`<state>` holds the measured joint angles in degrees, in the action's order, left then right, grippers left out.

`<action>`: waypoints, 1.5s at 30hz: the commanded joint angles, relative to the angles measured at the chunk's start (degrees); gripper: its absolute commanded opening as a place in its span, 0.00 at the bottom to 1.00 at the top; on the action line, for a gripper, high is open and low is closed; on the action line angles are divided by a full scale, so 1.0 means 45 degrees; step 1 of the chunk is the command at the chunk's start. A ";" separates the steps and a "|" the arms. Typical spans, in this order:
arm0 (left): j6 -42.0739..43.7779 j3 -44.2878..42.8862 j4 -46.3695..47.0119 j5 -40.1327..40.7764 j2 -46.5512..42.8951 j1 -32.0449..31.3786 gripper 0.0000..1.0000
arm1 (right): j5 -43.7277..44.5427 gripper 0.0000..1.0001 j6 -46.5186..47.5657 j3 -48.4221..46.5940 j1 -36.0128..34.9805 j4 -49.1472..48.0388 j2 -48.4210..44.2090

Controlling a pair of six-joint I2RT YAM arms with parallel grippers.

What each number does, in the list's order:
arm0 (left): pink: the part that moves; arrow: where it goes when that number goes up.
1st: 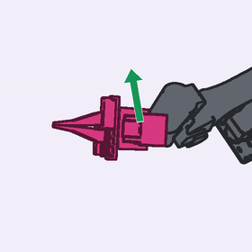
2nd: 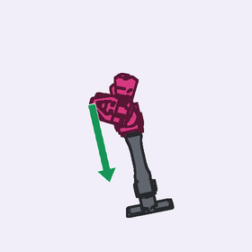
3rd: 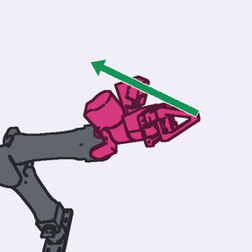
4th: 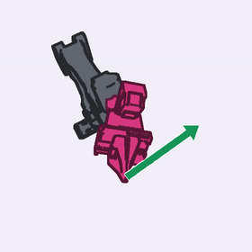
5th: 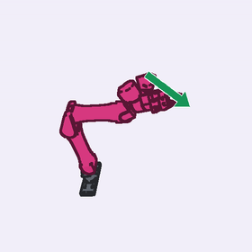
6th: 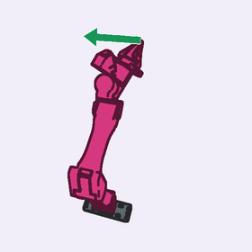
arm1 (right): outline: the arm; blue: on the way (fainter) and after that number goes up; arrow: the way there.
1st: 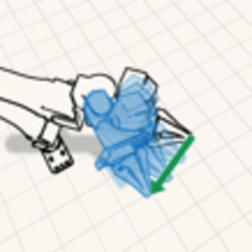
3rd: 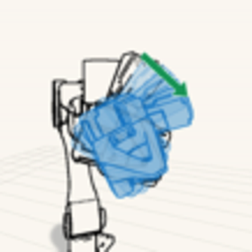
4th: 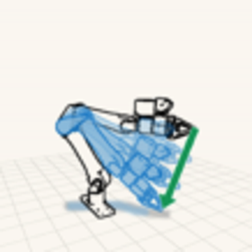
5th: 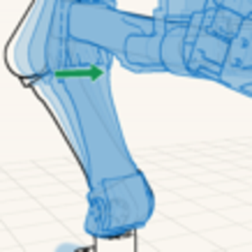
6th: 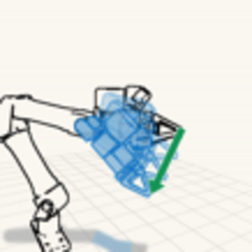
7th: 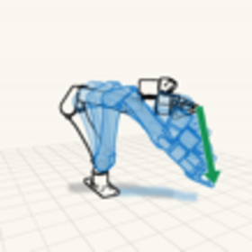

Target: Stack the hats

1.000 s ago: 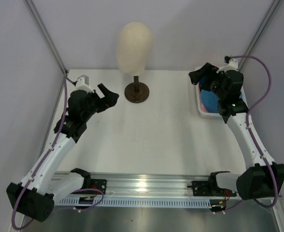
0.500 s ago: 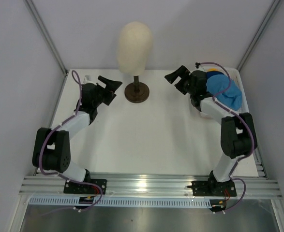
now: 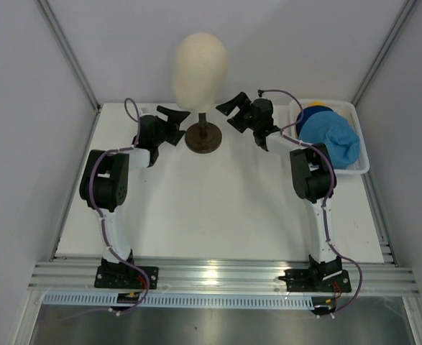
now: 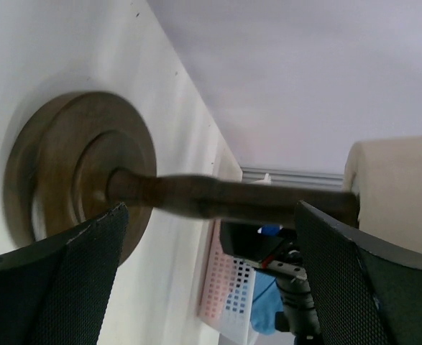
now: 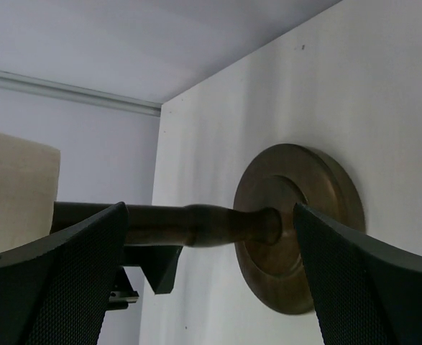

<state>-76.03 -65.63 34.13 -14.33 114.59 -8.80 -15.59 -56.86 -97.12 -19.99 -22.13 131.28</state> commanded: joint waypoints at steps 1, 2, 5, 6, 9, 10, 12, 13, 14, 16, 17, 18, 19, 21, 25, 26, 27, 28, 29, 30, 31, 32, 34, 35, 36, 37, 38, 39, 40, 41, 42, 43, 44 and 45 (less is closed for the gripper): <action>0.0195 -0.1895 0.0269 -0.0350 0.0783 0.0022 0.99 | -0.0264 1.00 -0.0196 -0.1540 -0.0226 -0.0317 0.0824; 0.0293 -0.2404 0.0113 -0.0409 0.0980 0.0021 0.99 | -0.0342 0.99 -0.0254 -0.1755 -0.0226 -0.0278 0.0981; 0.0372 -0.3343 -0.0142 -0.0565 0.1722 -0.0018 0.98 | -0.0266 0.99 -0.0158 -0.2362 -0.0421 -0.0180 0.1450; 0.0372 -0.3501 -0.0259 -0.0624 0.1918 -0.0037 0.99 | -0.0246 0.99 -0.0138 -0.2479 -0.0479 -0.0161 0.1548; 0.0333 -0.4204 -0.0104 -0.0995 0.2621 -0.0018 0.98 | -0.0421 0.99 -0.0099 -0.3181 -0.0675 -0.0142 0.2016; 0.0372 -0.4515 -0.0201 -0.1112 0.2777 -0.0037 0.98 | -0.0479 0.99 -0.0079 -0.3415 -0.0733 -0.0121 0.2249; 0.0663 -0.4966 -0.0648 -0.1307 0.3110 -0.0095 0.97 | -0.0616 1.00 -0.0079 -0.4021 -0.0812 0.0092 0.2485; 0.0742 -0.5161 -0.0767 -0.1347 0.3188 -0.0134 0.97 | -0.0674 0.99 -0.0137 -0.4197 -0.0851 0.0132 0.2583; 0.0820 -0.5221 -0.0845 -0.1386 0.3228 -0.0174 0.97 | -0.0791 0.99 -0.0157 -0.4353 -0.0890 0.0113 0.2700; 0.1035 -0.5415 -0.1001 -0.1503 0.3345 -0.0310 0.97 | -0.0754 0.99 -0.0138 -0.4375 -0.0968 0.0094 0.2701; 0.1133 -0.5533 -0.1099 -0.1542 0.3365 -0.0369 0.97 | -0.0734 1.00 -0.0118 -0.4375 -0.1046 0.0113 0.2682; 0.1250 -0.5592 -0.1216 -0.1601 0.3403 -0.0466 0.97 | -0.0753 1.00 -0.0118 -0.4375 -0.1066 0.0113 0.2701; 0.1290 -0.5592 -0.1236 -0.1640 0.3404 -0.0525 0.96 | -0.0792 1.00 -0.0118 -0.4355 -0.1085 0.0094 0.2682; 0.1464 -0.5631 -0.1237 -0.1718 0.3404 -0.0700 0.95 | -0.1026 0.99 -0.0021 -0.4355 -0.1183 0.0132 0.2662; 0.2207 -0.5243 -0.1782 -0.1602 0.2938 -0.1129 0.95 | -0.1066 1.00 0.0155 -0.3792 -0.1417 0.0172 0.2254; 0.2343 -0.4912 -0.1784 -0.1485 0.2780 -0.1208 0.96 | -0.1085 0.99 0.0194 -0.3557 -0.1437 0.0017 0.2078; 0.2441 -0.4657 -0.1706 -0.1445 0.2605 -0.1344 0.96 | -0.1066 1.00 0.0214 -0.3284 -0.1495 -0.0043 0.1921; 0.2442 -0.4113 -0.1570 -0.1348 0.2178 -0.1384 0.95 | -0.1066 0.99 0.0214 -0.2701 -0.1534 -0.0120 0.1533; 0.2423 -0.3509 -0.1201 -0.1212 0.1941 -0.1462 0.96 | -0.1085 0.99 0.0214 -0.2366 -0.1573 -0.0276 0.1316; 0.2384 -0.3193 -0.1024 -0.1172 0.1726 -0.1482 0.95 | -0.1105 0.99 0.0175 -0.2015 -0.1574 -0.0355 0.1101; 0.2364 -0.2571 -0.0809 -0.1152 0.1492 -0.1502 0.95 | -0.1143 0.99 0.0117 -0.1644 -0.1574 -0.0452 0.0635; 0.2345 -0.1946 -0.0498 -0.1094 0.0987 -0.1521 0.95 | -0.1163 0.99 0.0058 -0.0809 -0.1612 -0.0589 0.0360; 0.2364 -0.0989 -0.0222 -0.0957 0.0477 -0.1658 0.95 | -0.1144 0.99 0.0038 0.0074 -0.1671 -0.1018 -0.0167; 0.2422 -0.0500 -0.0047 -0.0841 -0.0009 -0.1697 0.95 | -0.1086 0.99 0.0115 0.0813 -0.1710 -0.1116 -0.0673; 0.2539 -0.0069 -0.0065 -0.0704 -0.0246 -0.1852 0.95 | -0.1066 0.99 0.0213 0.1130 -0.1769 -0.1079 -0.0891; 0.2598 0.0264 -0.0084 -0.0606 -0.0461 -0.1931 0.95 | -0.1027 1.00 0.0330 0.1404 -0.1808 -0.1020 -0.1086; 0.2695 0.0634 -0.0142 -0.0547 -0.0676 -0.2028 0.95 | -0.1085 0.99 0.0370 0.1658 -0.1905 -0.1000 -0.1436; 0.2832 0.0812 -0.0143 -0.0431 -0.1104 -0.2261 0.95 | -0.1105 0.99 0.0389 0.2202 -0.1945 -0.0981 -0.1614; 0.2891 0.1201 -0.0143 -0.0352 -0.1321 -0.2380 0.95 | -0.1124 0.99 0.0351 0.2497 -0.2022 -0.1039 -0.1828; 0.2969 0.1417 -0.0143 -0.0235 -0.1555 -0.2516 0.95 | -0.1086 0.99 0.0409 0.2810 -0.2158 -0.1097 -0.2024; 0.3086 0.1903 -0.0143 -0.0079 -0.2060 -0.2827 0.95 | -0.1027 0.99 0.0448 0.3470 -0.2237 -0.1194 -0.2470; 0.3145 0.2410 -0.0124 0.0309 -0.2336 -0.2985 0.95 | -0.0969 0.99 0.0506 0.3786 -0.2315 -0.1195 -0.2726; 0.3145 0.2667 -0.0162 0.0506 -0.2590 -0.3122 0.95 | -0.0871 0.99 0.0604 0.4118 -0.2471 -0.1157 -0.2961; 0.3068 0.3443 -0.0240 0.0875 -0.3172 -0.3394 0.95 | -0.0793 0.99 0.0604 0.4798 -0.2550 -0.1098 -0.3505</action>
<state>-64.84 -55.22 29.41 -14.00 107.26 -20.51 -18.35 -56.40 -80.20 -28.73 -24.45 121.91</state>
